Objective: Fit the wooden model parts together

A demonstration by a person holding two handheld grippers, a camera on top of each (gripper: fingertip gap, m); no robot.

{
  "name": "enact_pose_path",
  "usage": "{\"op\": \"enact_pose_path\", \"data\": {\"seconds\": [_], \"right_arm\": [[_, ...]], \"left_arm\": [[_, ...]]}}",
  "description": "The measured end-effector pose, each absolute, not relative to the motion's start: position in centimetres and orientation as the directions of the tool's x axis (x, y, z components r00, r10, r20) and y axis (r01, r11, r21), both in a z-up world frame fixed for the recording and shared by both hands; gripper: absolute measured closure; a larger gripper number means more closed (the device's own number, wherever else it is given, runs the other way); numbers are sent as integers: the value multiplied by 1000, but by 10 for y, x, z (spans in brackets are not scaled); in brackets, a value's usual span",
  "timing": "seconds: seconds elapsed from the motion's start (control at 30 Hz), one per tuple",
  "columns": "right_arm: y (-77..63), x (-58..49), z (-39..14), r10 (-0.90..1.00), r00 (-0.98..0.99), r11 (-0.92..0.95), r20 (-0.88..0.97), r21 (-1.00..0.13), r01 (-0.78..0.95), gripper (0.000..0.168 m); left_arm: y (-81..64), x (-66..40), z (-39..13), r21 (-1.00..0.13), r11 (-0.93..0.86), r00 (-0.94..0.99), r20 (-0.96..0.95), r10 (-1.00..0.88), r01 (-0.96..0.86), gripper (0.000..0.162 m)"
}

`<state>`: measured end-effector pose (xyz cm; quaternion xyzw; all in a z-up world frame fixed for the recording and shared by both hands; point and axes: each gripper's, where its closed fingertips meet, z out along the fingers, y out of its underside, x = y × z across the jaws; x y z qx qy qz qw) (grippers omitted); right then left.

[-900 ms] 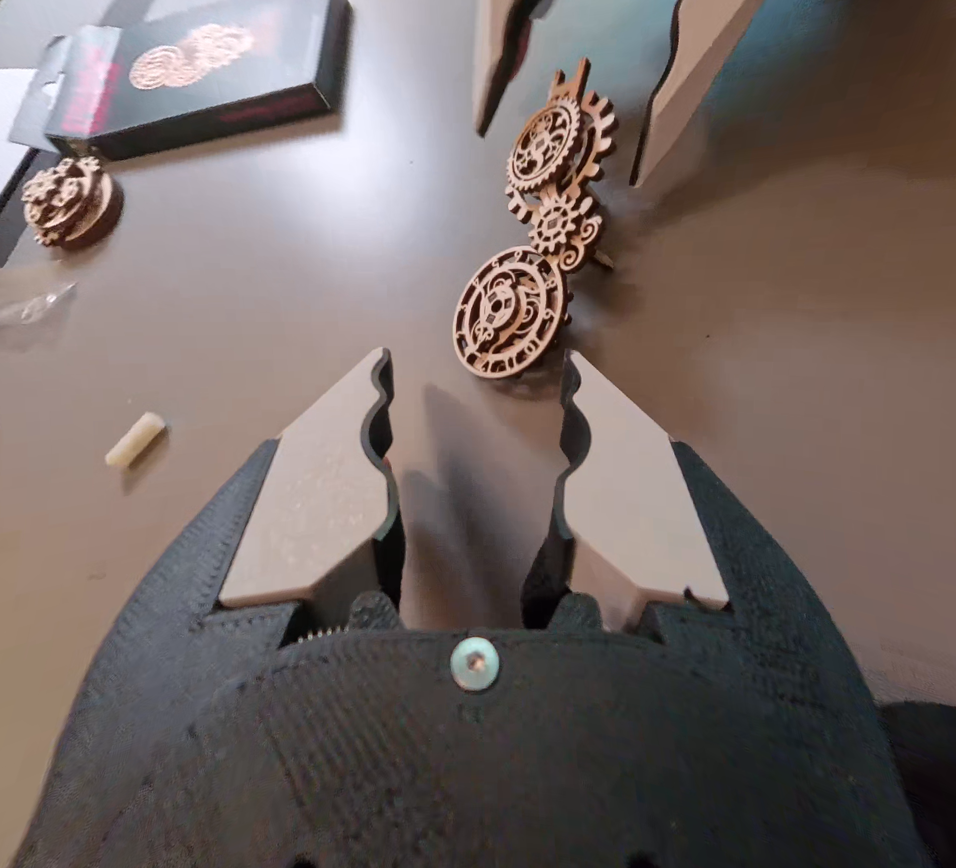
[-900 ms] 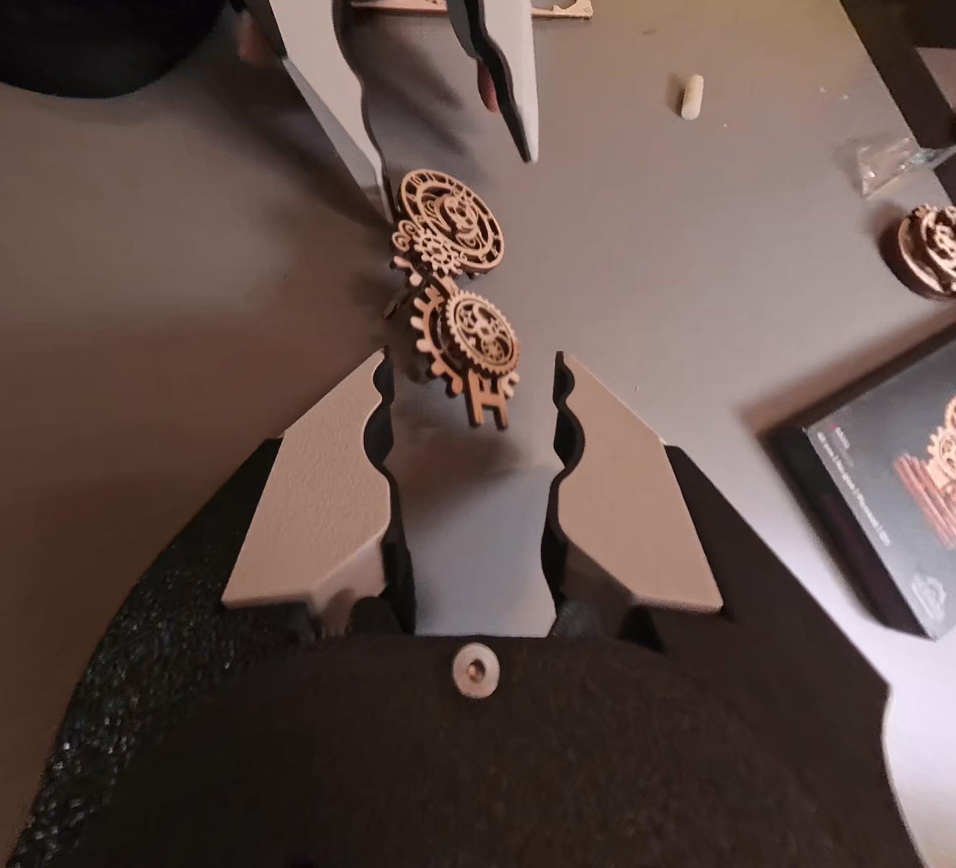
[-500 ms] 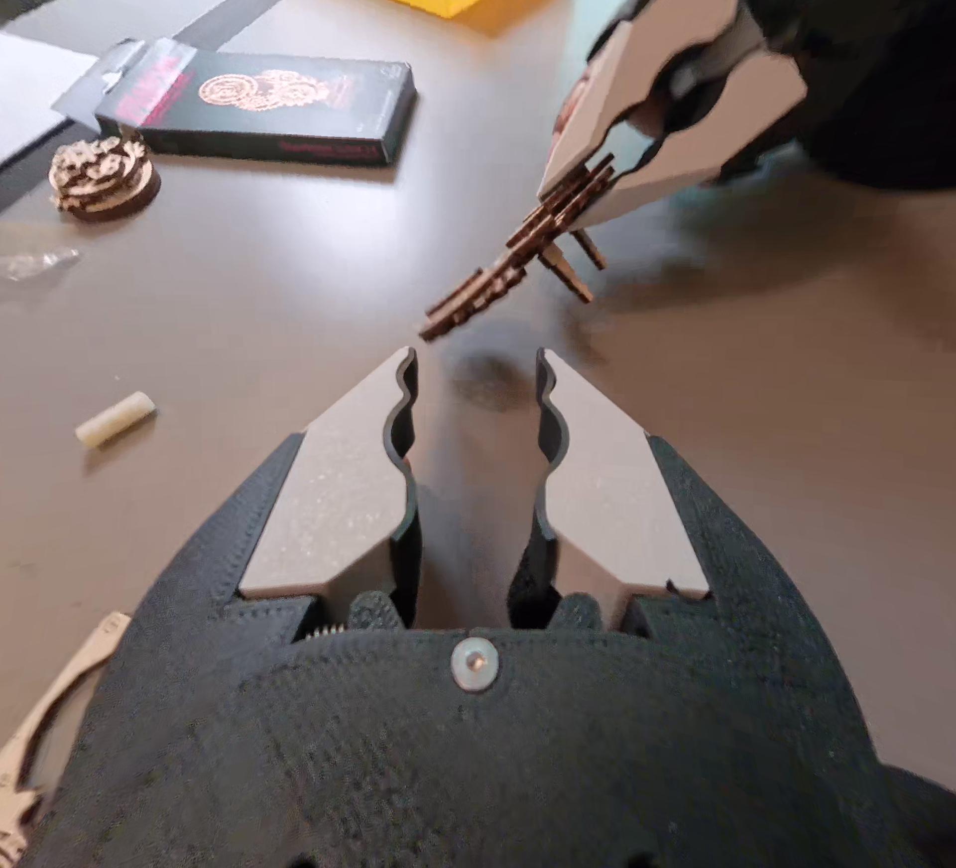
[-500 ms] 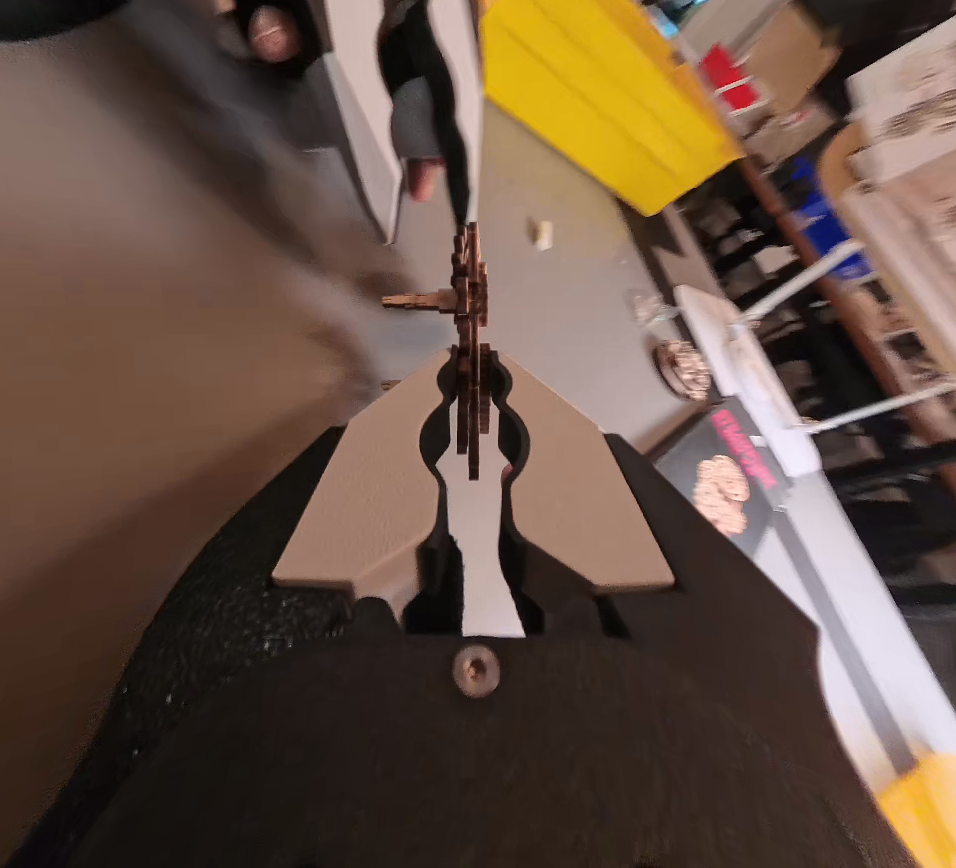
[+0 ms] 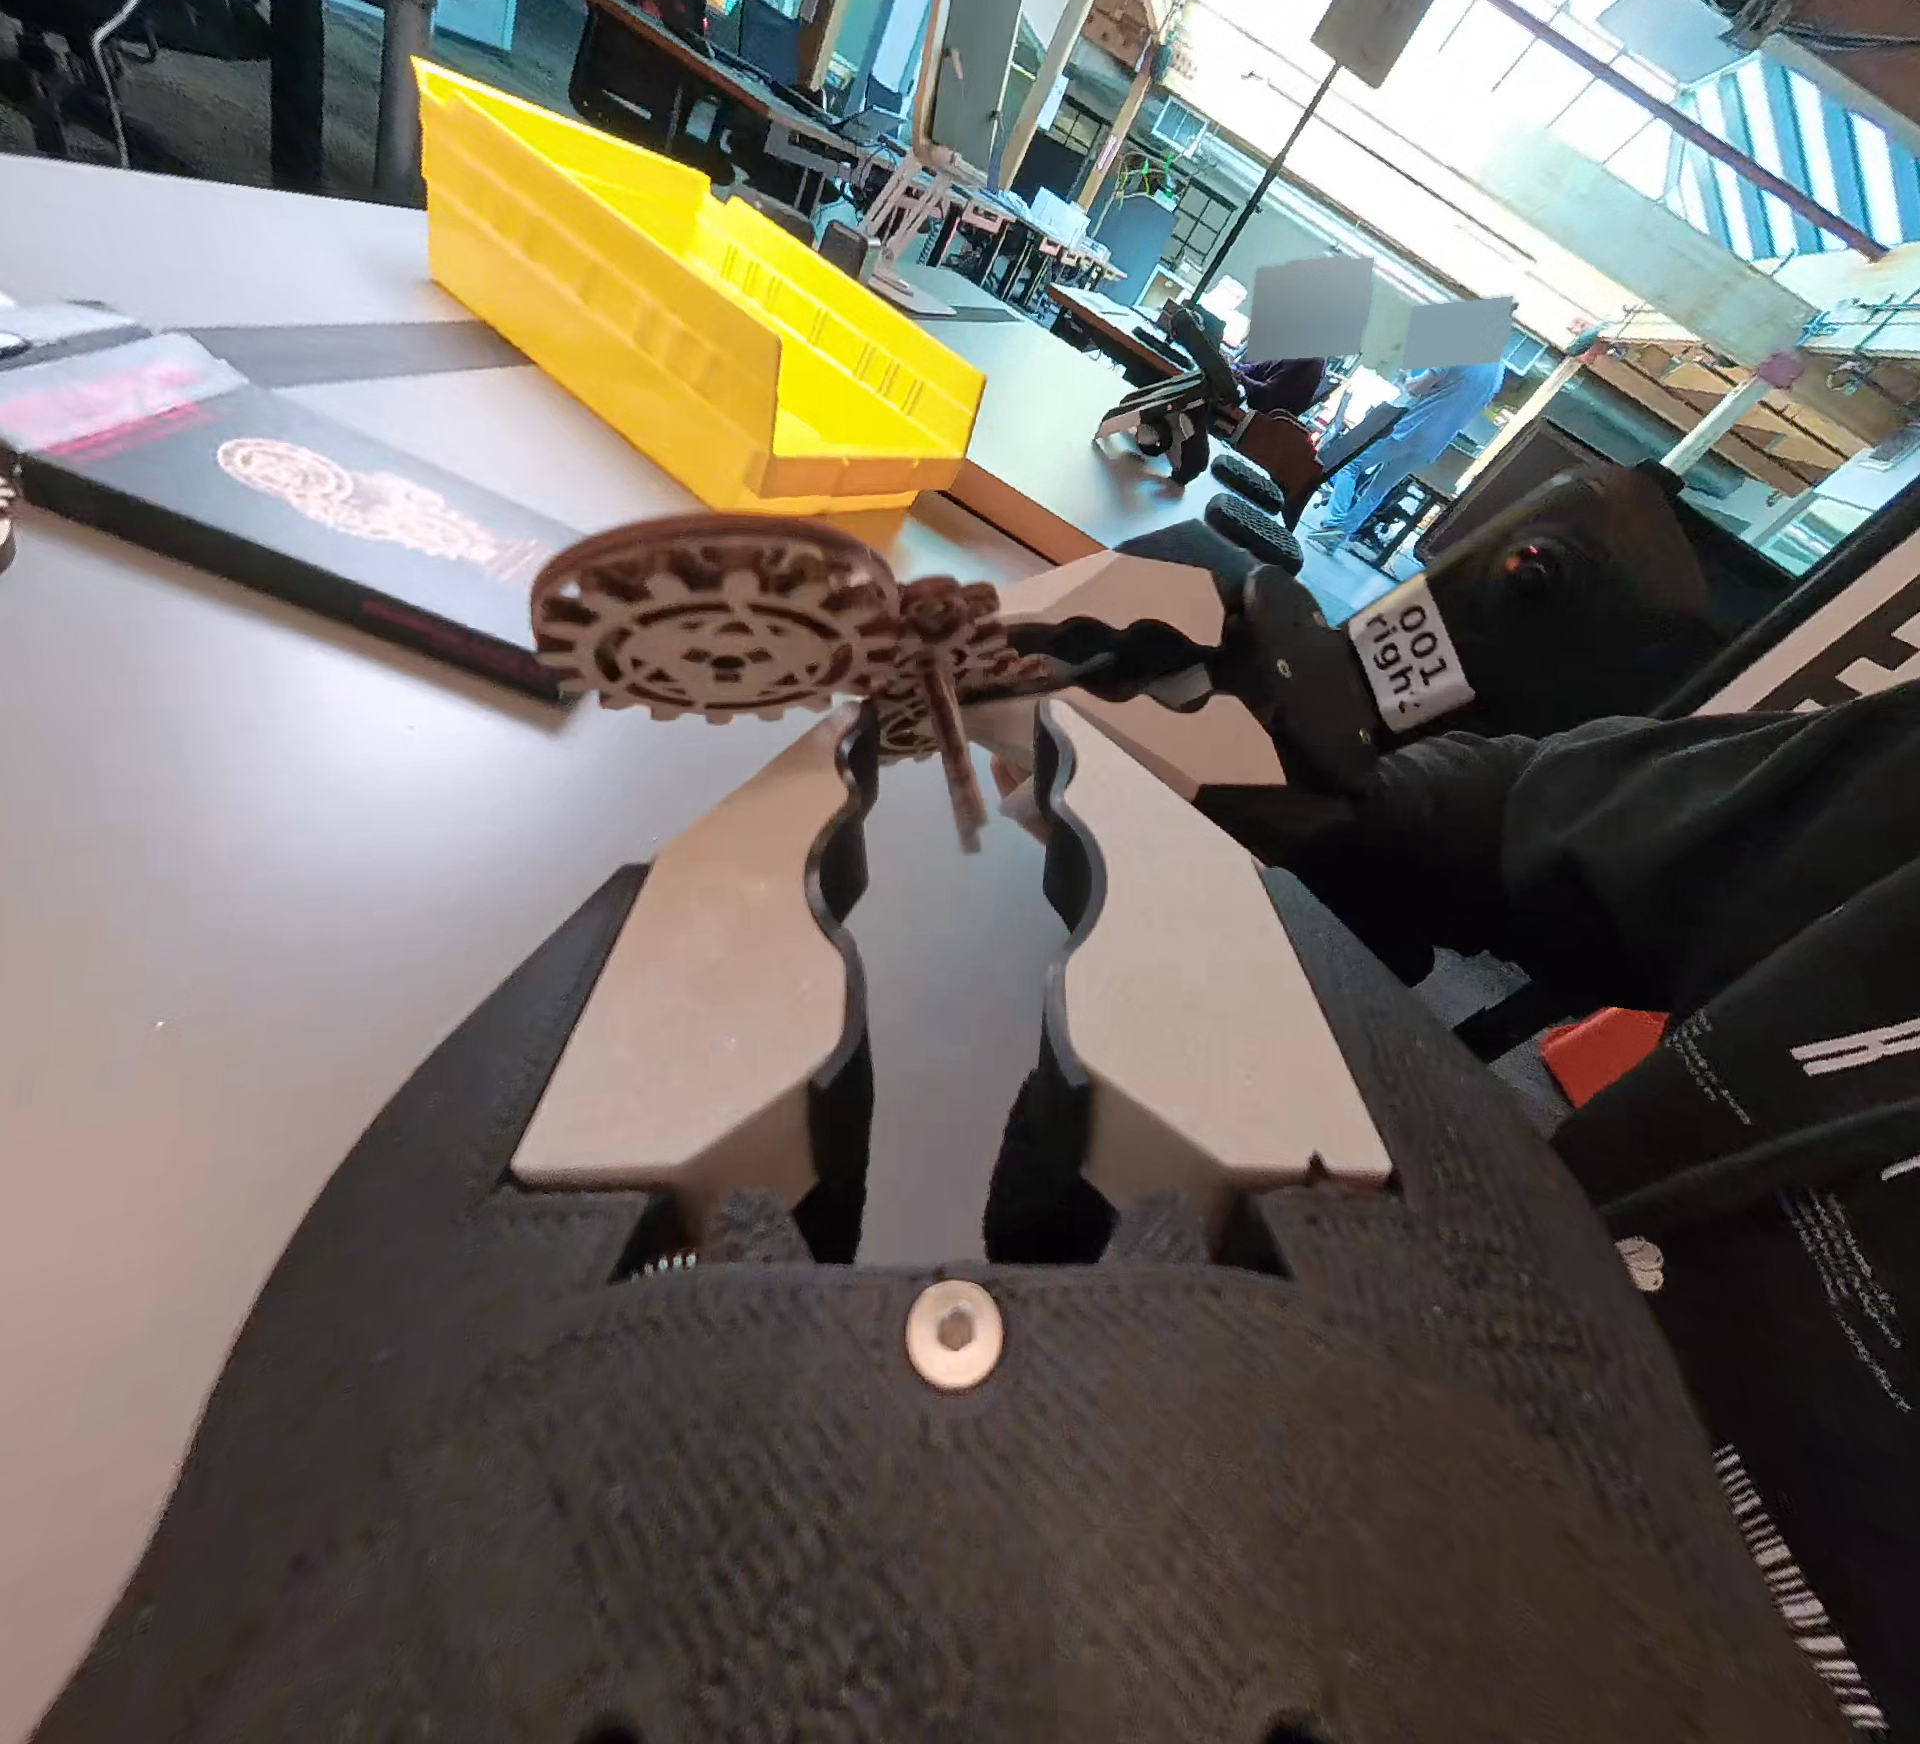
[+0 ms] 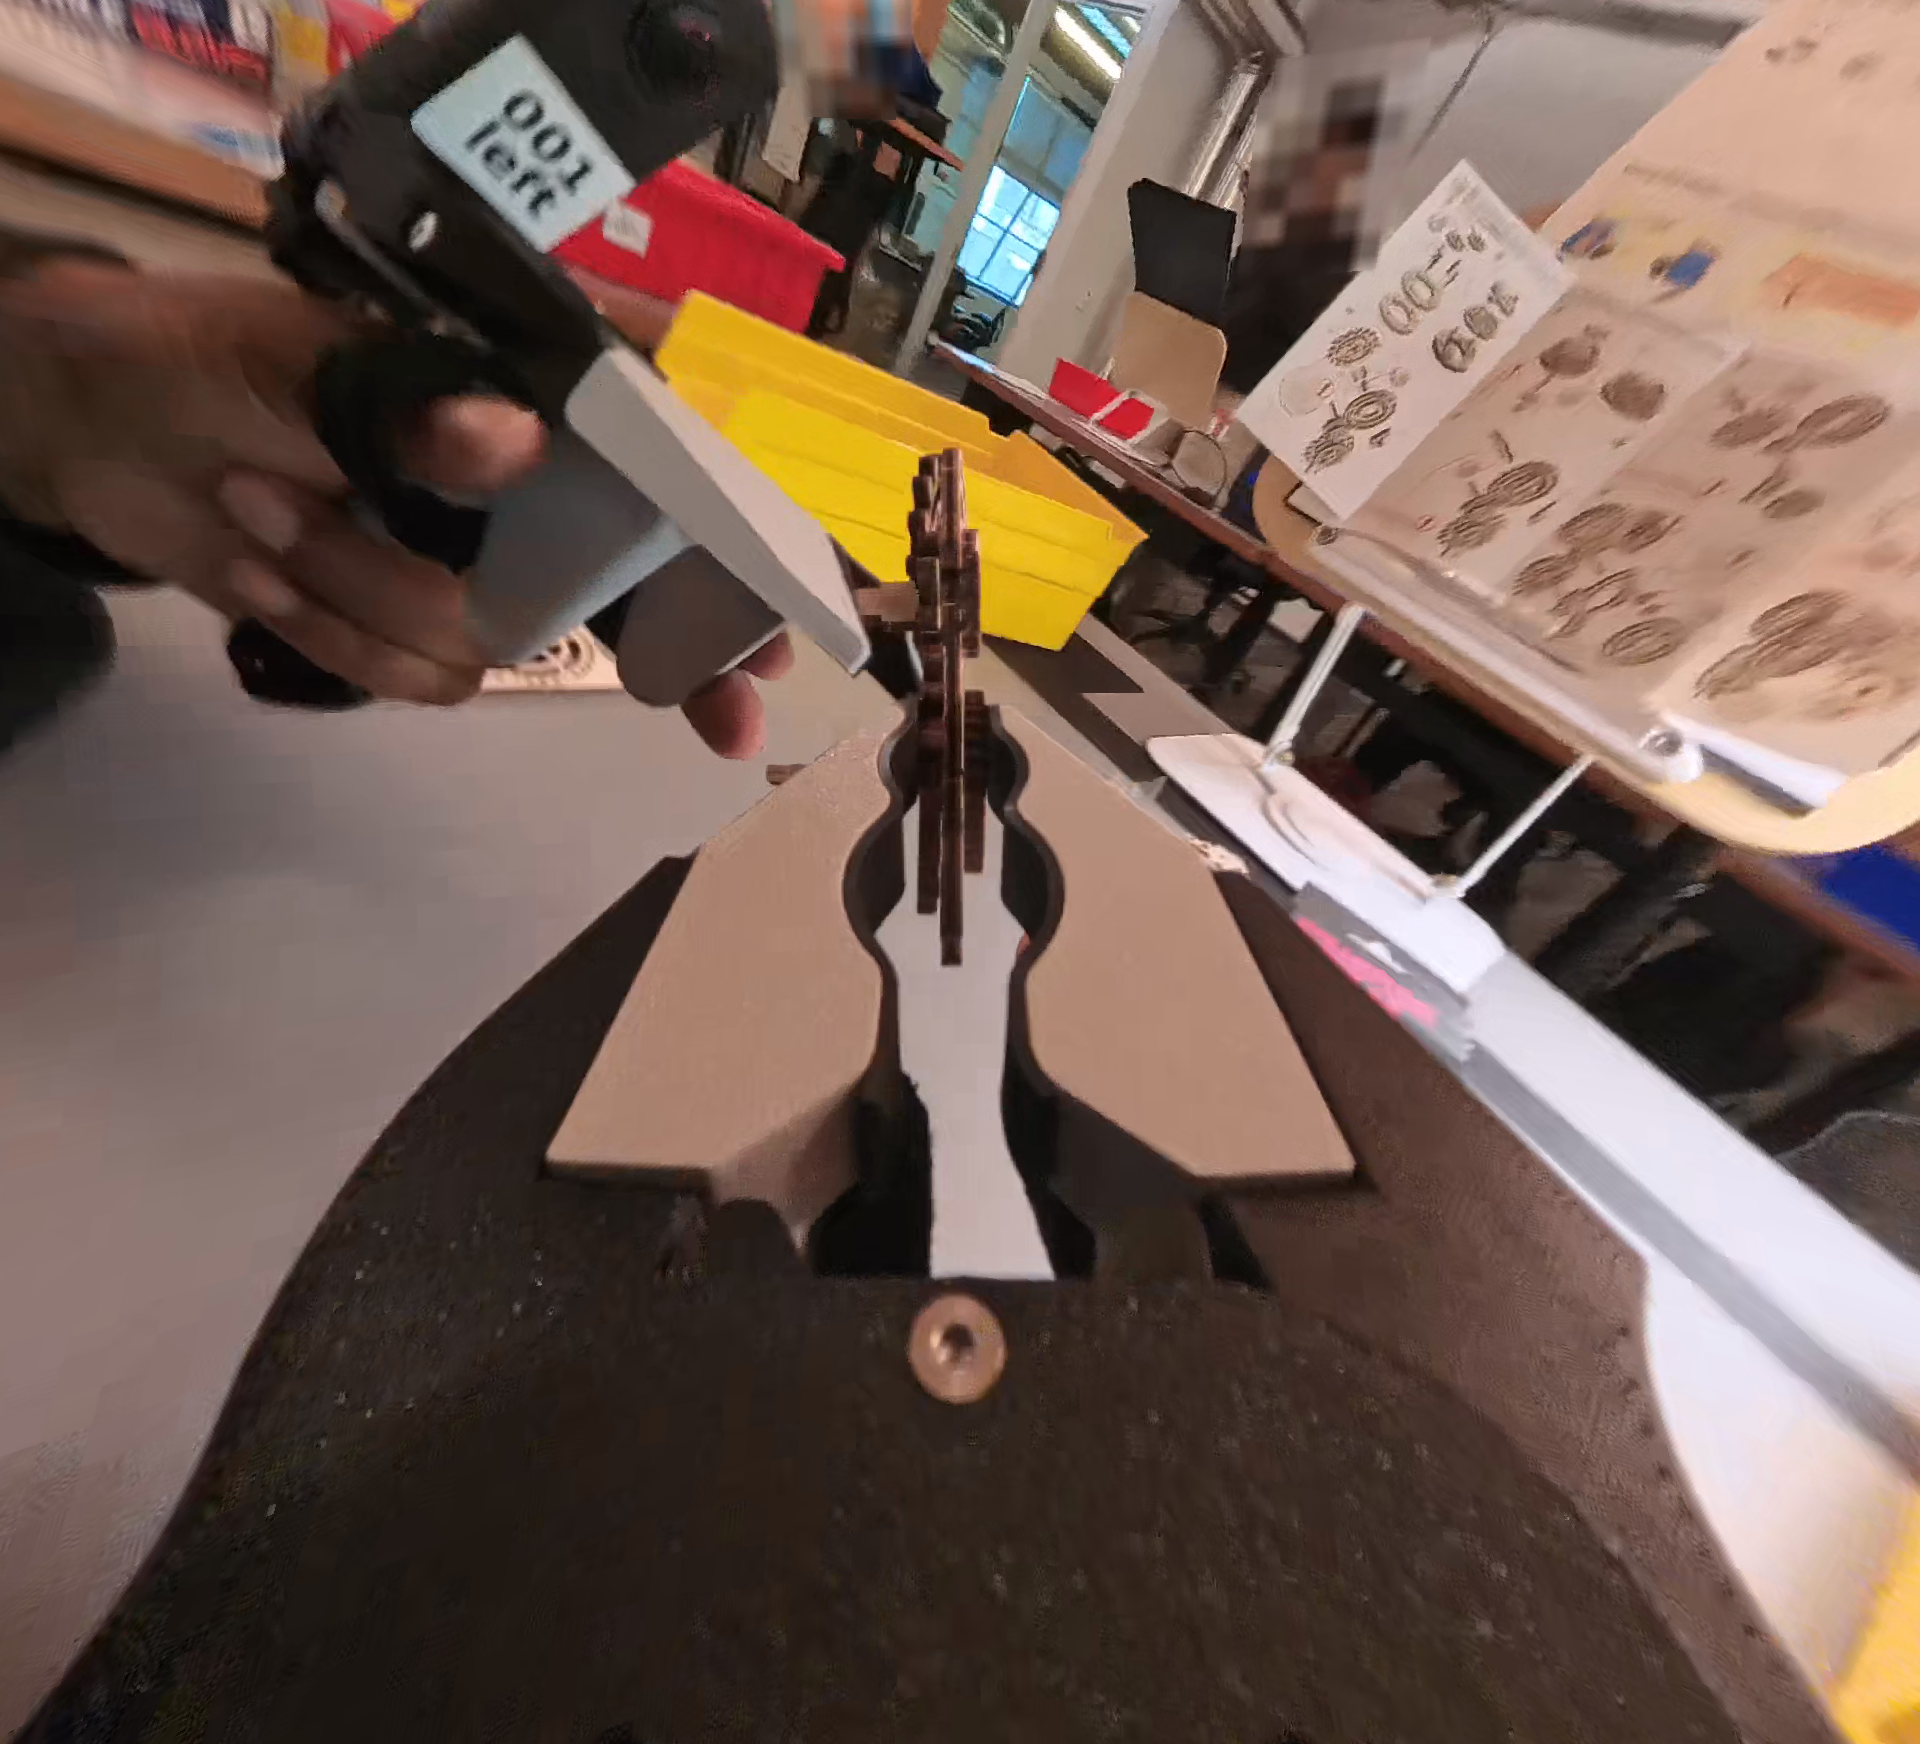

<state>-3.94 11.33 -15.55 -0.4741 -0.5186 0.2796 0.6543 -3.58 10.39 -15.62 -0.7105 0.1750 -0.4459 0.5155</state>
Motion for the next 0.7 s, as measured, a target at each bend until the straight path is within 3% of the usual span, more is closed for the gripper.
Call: {"op": "enact_pose_path", "data": {"seconds": [0.23,0.37,0.6,0.7], "right_arm": [[103,-35,-146,867,302,390,396,-917,83,158],[99,-33,-142,844,309,435,438,-897,84,158],[97,-31,-141,859,291,425,421,-904,56,158],[99,-28,-137,900,274,351,338,-936,2,158]], "left_arm": [[98,-34,-149,-908,-360,579,415,-702,213,154],[95,-32,-147,-907,-357,564,419,-711,224,156],[91,-30,-146,-930,-316,566,365,-739,187,155],[82,-34,-141,-946,-289,537,320,-780,143,144]]}}
